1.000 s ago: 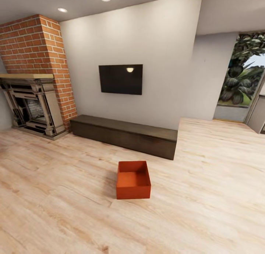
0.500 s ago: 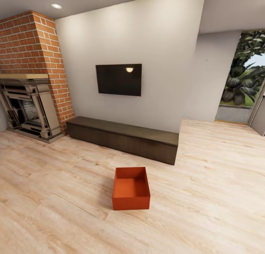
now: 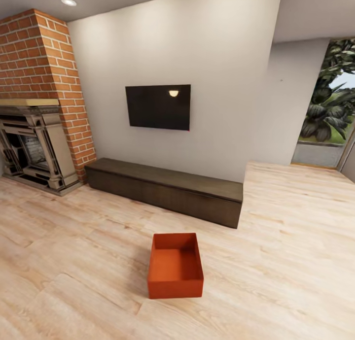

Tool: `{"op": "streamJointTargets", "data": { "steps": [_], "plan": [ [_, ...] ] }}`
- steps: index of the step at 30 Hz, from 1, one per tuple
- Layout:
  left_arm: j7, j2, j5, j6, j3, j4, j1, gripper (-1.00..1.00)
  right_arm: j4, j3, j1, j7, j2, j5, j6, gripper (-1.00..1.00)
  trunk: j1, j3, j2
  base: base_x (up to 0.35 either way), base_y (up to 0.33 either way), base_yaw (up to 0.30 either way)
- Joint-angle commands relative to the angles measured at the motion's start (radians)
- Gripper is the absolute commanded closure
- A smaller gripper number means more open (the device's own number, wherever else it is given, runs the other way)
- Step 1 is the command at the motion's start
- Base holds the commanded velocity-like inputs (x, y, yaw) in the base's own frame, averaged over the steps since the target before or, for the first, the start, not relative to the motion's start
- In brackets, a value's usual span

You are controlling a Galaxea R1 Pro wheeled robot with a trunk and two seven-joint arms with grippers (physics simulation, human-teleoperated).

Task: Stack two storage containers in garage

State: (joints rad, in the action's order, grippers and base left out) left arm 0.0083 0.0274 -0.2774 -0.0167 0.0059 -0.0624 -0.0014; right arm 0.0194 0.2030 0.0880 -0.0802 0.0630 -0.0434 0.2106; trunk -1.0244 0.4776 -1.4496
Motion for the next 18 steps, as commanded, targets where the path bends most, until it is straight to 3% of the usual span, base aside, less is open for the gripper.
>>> {"op": "streamJointTargets", "data": {
  "steps": [1, 18],
  "plan": [
    [0.001, 0.000, -0.005, -0.002, 0.000, 0.000, 0.000, -1.00, 0.002, 0.008, 0.001, -0.002, 0.000, -0.004, 0.004, -1.00, -0.001, 0.001, 0.000, 0.322, 0.000, 0.000],
    [0.001, 0.000, -0.004, -0.002, 0.000, 0.000, 0.000, -1.00, 0.002, 0.006, 0.001, -0.003, 0.000, -0.005, 0.004, -1.00, -0.001, 0.001, 0.000, 0.322, 0.000, 0.000]
  ]
}}
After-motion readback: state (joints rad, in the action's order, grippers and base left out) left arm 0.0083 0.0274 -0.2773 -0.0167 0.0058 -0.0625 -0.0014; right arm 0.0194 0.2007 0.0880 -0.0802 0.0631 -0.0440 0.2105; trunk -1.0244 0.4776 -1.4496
